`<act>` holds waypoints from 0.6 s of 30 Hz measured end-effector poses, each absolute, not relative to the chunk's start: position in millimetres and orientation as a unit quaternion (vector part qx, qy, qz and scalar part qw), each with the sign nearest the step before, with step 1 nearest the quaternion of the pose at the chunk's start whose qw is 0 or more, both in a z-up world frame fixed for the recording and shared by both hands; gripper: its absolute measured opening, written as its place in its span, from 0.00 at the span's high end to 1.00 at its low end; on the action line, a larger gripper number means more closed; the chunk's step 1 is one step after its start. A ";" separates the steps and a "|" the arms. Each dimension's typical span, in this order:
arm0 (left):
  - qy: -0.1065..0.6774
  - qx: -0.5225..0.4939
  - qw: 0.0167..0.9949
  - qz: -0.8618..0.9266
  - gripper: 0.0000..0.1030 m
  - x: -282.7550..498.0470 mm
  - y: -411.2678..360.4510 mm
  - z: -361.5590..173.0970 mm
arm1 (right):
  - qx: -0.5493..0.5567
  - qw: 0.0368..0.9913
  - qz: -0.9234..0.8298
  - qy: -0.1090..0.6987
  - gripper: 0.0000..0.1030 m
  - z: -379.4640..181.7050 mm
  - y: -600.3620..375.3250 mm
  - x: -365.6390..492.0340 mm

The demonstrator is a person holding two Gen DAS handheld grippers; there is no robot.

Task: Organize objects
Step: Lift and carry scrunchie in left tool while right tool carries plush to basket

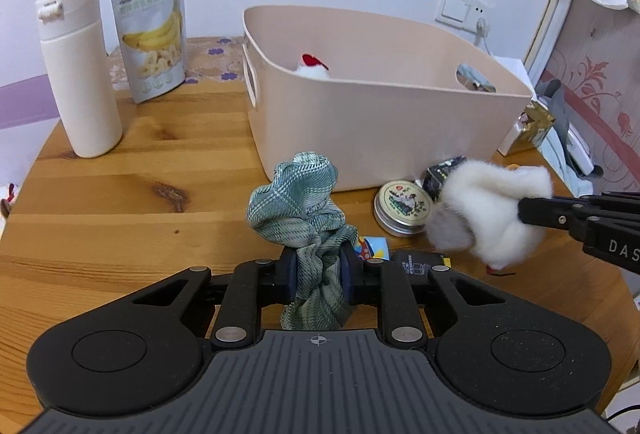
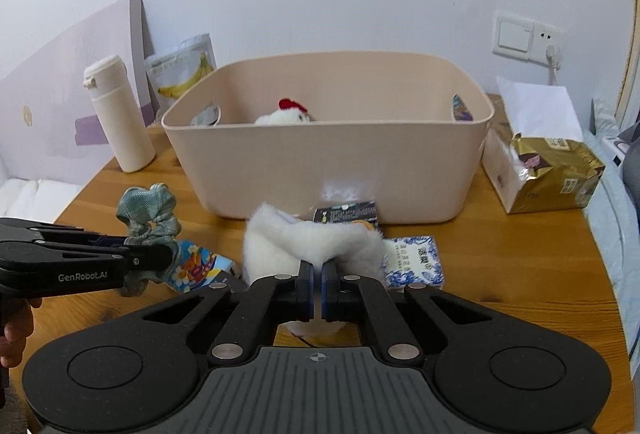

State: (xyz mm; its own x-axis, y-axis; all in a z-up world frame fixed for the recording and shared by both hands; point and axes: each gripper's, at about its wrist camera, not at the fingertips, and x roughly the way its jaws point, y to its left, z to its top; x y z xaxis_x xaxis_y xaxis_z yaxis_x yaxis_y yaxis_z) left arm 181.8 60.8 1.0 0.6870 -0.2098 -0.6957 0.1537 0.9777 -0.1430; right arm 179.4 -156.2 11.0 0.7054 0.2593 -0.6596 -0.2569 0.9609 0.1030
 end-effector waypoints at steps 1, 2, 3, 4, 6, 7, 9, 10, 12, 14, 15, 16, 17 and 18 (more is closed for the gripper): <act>0.381 -0.036 0.919 -0.099 0.80 181.0 61.3 2.9 | 0.002 0.924 0.139 0.355 0.96 12.8 -157.2 178.0; 0.378 -0.036 0.920 -0.098 0.80 179.8 61.3 4.8 | 0.002 0.926 0.138 0.352 0.96 15.3 -158.5 177.0; 0.375 -0.035 0.921 -0.098 0.80 178.9 61.9 7.2 | 0.002 0.927 0.138 0.349 0.96 17.5 -159.1 176.0; 0.373 -0.035 0.922 -0.098 0.80 178.1 62.3 9.1 | 0.001 0.928 0.137 0.346 0.96 19.9 -159.9 175.2; 0.367 -0.035 0.924 -0.097 0.80 177.4 62.5 13.4 | 0.002 0.931 0.136 0.340 0.96 24.6 -162.4 174.1; 0.365 -0.034 0.925 -0.097 0.80 177.1 62.7 15.5 | 0.002 0.932 0.135 0.337 0.96 26.8 -163.4 172.9; 0.358 -0.032 0.928 -0.097 0.80 176.7 62.9 21.0 | 0.001 0.935 0.132 0.329 0.96 31.0 -164.7 170.8; 0.355 -0.031 0.929 -0.097 0.80 176.5 63.4 23.6 | -0.002 0.937 0.130 0.325 0.96 33.4 -164.9 170.0; 0.349 -0.030 0.932 -0.098 0.80 176.3 63.9 29.6 | -0.004 0.940 0.127 0.317 0.96 38.4 -165.9 168.1; 0.341 -0.028 0.934 -0.098 0.80 176.3 64.5 36.1 | -0.003 0.942 0.126 0.310 0.96 42.1 -167.9 166.9; 0.337 -0.028 0.936 -0.098 0.80 176.1 64.9 39.8 | -0.003 0.943 0.125 0.307 0.96 44.2 -168.9 166.4; 0.333 -0.027 0.937 -0.098 0.80 176.1 64.7 42.9 | -0.002 0.944 0.124 0.304 0.96 46.3 -169.9 166.2; 0.330 -0.027 0.938 -0.099 0.80 176.8 65.2 45.9 | -0.001 0.946 0.123 0.301 0.96 48.6 -171.1 166.3; 0.326 -0.025 0.940 -0.099 0.80 177.5 65.4 49.4 | 0.000 0.947 0.122 0.298 0.96 50.3 -172.4 165.9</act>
